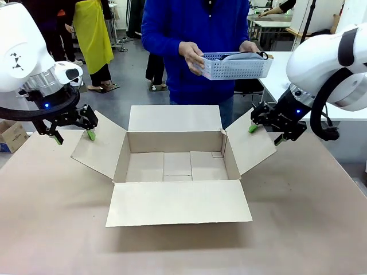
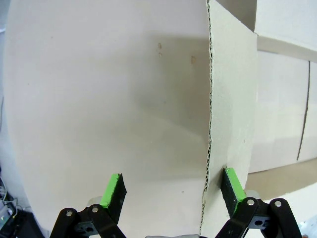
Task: Pack the gift set into the box.
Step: Lift both hands away from the flaps of the Package Box.
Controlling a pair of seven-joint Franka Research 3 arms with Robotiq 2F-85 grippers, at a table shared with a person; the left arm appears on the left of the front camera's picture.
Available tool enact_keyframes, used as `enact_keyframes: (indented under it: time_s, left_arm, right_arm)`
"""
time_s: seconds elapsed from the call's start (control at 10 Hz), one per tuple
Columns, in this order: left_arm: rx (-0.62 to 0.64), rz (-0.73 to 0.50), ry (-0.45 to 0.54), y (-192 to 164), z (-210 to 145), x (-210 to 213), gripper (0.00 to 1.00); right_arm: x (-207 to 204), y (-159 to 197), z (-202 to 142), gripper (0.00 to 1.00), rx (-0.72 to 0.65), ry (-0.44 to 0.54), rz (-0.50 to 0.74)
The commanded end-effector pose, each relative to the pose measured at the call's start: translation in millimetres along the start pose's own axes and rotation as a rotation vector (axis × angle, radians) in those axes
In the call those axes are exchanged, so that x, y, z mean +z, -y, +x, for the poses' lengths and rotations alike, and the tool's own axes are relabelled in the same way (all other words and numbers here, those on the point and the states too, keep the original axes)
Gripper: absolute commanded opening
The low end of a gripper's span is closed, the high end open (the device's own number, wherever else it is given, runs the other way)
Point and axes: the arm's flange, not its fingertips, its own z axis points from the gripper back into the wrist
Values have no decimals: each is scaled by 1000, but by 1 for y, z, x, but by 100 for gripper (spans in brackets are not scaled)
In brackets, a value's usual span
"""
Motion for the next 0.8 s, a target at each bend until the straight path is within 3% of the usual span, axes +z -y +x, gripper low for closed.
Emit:
enact_keyframes:
  time_s: [0.0,0.7]
  left_arm:
    - [13,20,9,0,0,1,100]
    - [13,20,9,0,0,1,100]
  right_arm:
    - [5,-1,1,100,-13,-1,-11]
    - [5,-1,1,100,-13,-1,-11]
